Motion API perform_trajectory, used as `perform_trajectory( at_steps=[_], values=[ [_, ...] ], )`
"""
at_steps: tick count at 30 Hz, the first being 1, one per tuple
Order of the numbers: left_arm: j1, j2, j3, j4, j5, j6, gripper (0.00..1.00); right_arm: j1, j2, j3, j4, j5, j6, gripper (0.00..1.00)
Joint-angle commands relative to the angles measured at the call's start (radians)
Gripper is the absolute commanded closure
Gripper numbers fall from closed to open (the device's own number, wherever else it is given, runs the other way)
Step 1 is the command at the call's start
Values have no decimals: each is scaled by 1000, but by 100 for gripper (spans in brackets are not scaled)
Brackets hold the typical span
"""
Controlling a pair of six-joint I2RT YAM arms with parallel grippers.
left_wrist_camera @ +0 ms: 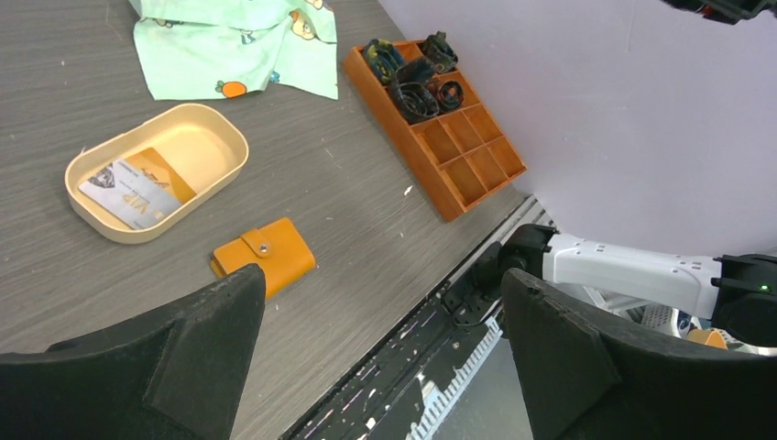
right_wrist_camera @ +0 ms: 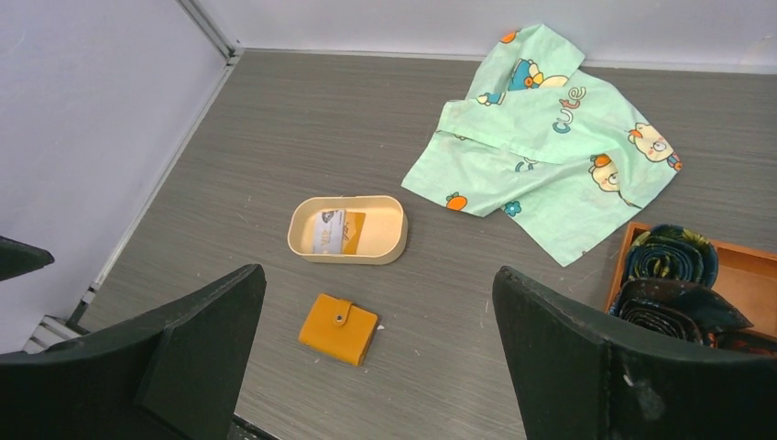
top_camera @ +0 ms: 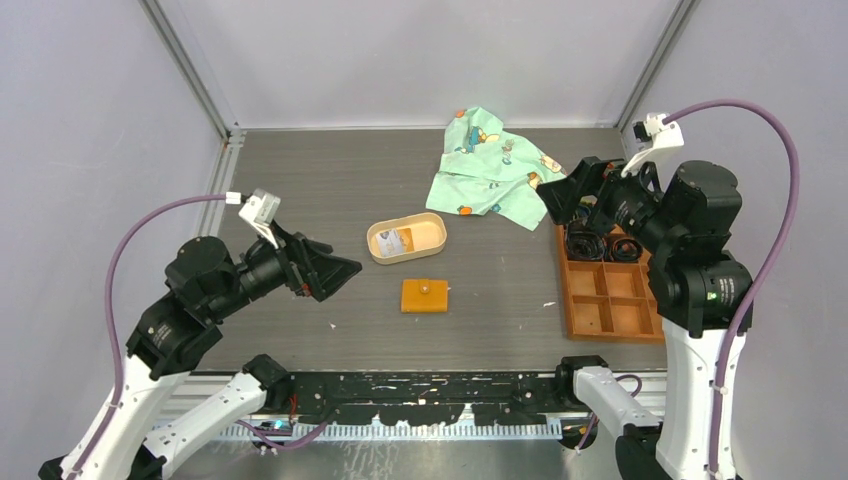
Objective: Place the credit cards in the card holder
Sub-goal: Reset both arms
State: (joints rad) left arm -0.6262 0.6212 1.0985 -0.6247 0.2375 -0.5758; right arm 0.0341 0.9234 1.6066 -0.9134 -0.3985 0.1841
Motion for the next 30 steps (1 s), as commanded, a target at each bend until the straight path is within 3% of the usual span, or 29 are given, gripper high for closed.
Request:
perform_trajectory(
  at_steps=[1, 30],
  values=[
    [4, 17, -17, 82, 16, 2, 0, -11, -1, -4, 30, -31, 15, 0],
    [4, -13, -28, 34, -39, 34, 0, -14, -7, -32, 42, -61, -8, 0]
  ],
)
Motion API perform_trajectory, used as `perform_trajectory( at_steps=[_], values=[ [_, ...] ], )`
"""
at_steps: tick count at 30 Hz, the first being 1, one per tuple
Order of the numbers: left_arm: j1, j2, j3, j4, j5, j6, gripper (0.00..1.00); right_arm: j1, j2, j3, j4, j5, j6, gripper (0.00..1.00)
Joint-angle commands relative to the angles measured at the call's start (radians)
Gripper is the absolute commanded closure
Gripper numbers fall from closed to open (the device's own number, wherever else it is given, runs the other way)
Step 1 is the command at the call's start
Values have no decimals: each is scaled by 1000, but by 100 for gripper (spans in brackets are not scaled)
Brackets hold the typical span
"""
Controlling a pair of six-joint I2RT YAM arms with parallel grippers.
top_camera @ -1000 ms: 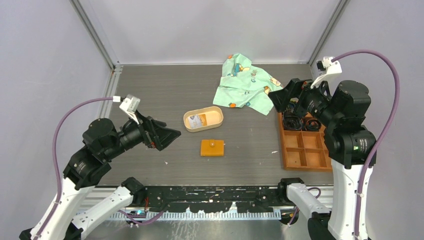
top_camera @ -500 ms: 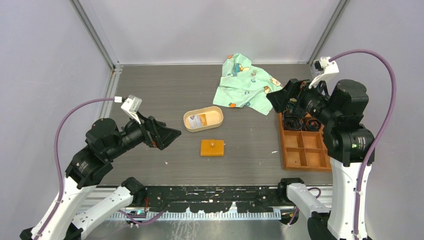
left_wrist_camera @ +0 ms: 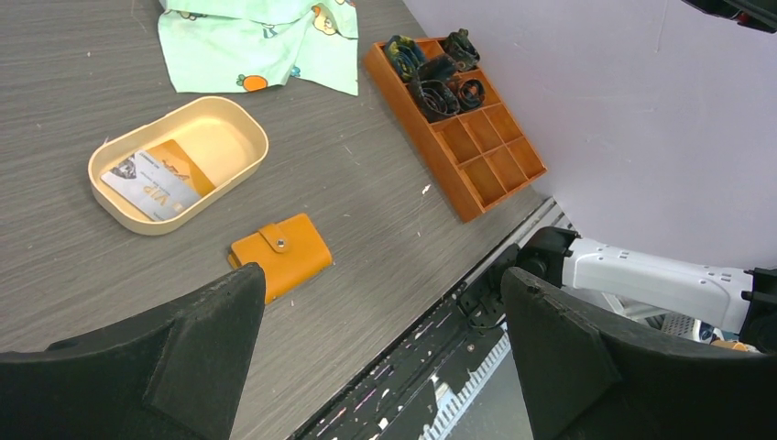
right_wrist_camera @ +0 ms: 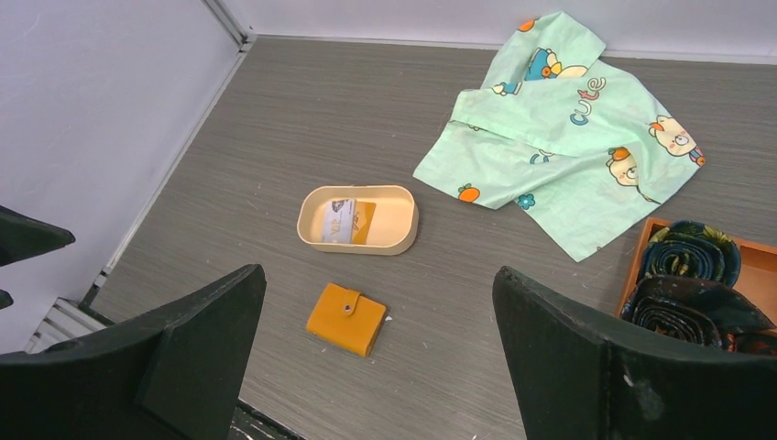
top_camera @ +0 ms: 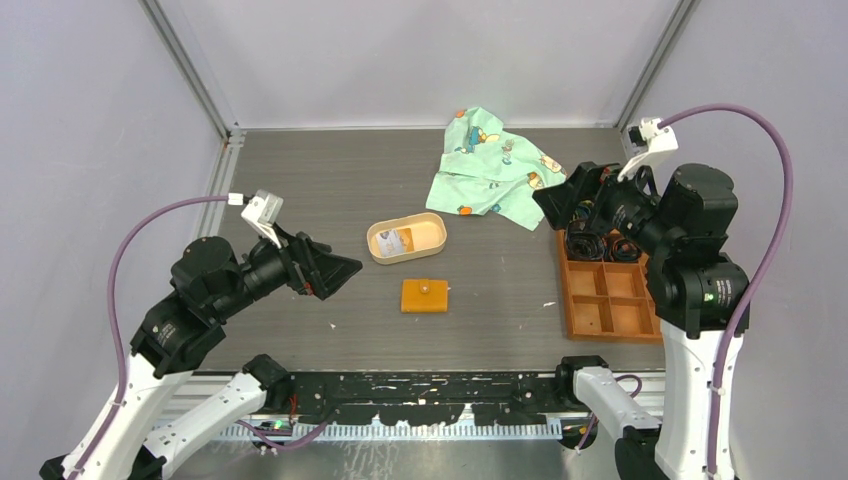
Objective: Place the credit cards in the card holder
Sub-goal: Reset both arms
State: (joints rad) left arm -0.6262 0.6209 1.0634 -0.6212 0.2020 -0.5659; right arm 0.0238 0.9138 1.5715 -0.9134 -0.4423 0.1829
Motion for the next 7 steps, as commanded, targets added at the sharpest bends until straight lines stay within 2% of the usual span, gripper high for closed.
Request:
perform_trajectory(
  at_steps=[1, 7],
  values=[
    [5, -15, 5, 31, -5, 27, 0, -5, 6, 1, 44, -19, -5, 0],
    [4, -20, -19, 55, 3, 31, 0, -10, 5, -15, 52, -30, -11, 1]
  ],
)
